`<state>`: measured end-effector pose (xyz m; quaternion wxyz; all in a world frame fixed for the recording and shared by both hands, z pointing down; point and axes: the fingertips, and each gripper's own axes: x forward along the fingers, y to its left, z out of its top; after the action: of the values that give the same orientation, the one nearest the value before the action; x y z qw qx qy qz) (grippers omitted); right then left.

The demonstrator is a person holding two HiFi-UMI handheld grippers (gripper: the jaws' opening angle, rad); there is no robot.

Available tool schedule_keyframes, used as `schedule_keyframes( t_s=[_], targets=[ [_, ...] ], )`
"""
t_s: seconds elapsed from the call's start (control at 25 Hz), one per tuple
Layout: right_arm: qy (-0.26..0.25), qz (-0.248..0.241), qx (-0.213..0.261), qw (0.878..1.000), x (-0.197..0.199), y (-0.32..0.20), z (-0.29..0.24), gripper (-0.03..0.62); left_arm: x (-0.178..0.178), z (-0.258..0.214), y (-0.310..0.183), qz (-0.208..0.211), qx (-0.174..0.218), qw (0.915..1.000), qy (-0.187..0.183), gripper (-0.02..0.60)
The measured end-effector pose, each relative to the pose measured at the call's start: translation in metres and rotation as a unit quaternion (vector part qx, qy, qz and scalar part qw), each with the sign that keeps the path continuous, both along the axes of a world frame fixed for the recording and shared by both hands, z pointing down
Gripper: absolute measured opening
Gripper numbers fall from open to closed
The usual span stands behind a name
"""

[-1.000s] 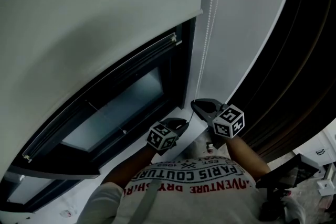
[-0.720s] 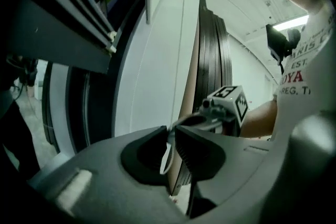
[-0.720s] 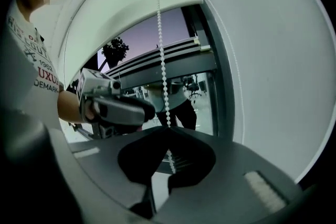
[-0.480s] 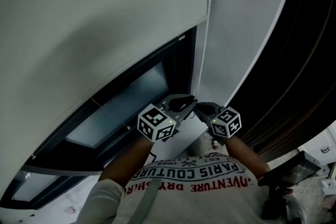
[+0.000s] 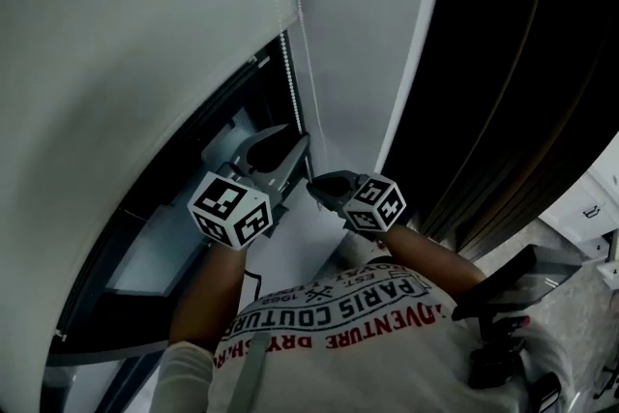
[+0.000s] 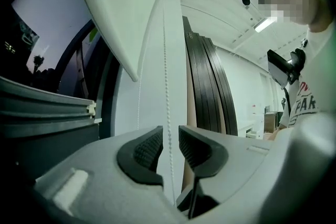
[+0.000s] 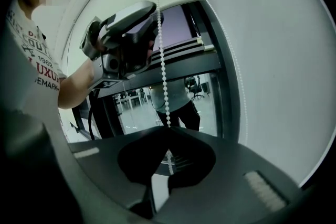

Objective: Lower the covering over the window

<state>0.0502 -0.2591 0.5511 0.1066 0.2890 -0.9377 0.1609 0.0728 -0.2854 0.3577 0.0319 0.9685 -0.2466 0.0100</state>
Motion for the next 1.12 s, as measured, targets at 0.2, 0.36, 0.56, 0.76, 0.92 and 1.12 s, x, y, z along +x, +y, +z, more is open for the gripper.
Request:
schedule_keyframes(
  t_s=[0.2, 0.36, 0.56, 0.76, 0.92, 1.12],
  targets=[
    [0.008, -0.008, 0.002, 1.0, -0.01, 0.007, -0.001, 0.002, 0.0, -0.012, 0.011, 0.005, 0.013, 0.9999, 0.007, 0.012],
    [0.006, -0.006, 0.003, 1.0, -0.005, 0.004, -0.002, 0.002, 0.001, -0.012, 0.007, -0.001, 0.008, 0.9999, 0.014, 0.011],
    [0.015, -0.007, -0.022, 1.0, 0.0, 0.0, 0.012, 0.002, 0.008, 0.003, -0.001, 0.002, 0.009, 0.9999, -0.009, 0.009],
    [0.019, -0.006, -0.063, 0.998, -0.006, 0.006, 0.04, 0.002, -0.001, 0.032, -0.001, 0.0, -0.008, 0.9998, -0.02, 0.009],
    [0.043, -0.005, -0.085, 0.995, -0.004, 0.01, 0.063, 0.002, -0.003, 0.055, 0.001, -0.004, -0.021, 0.999, -0.04, 0.009],
    [0.053, -0.011, -0.115, 0.992, -0.008, 0.022, 0.086, 0.002, -0.011, 0.083, 0.0, -0.016, -0.038, 0.998, -0.048, 0.009]
  ],
)
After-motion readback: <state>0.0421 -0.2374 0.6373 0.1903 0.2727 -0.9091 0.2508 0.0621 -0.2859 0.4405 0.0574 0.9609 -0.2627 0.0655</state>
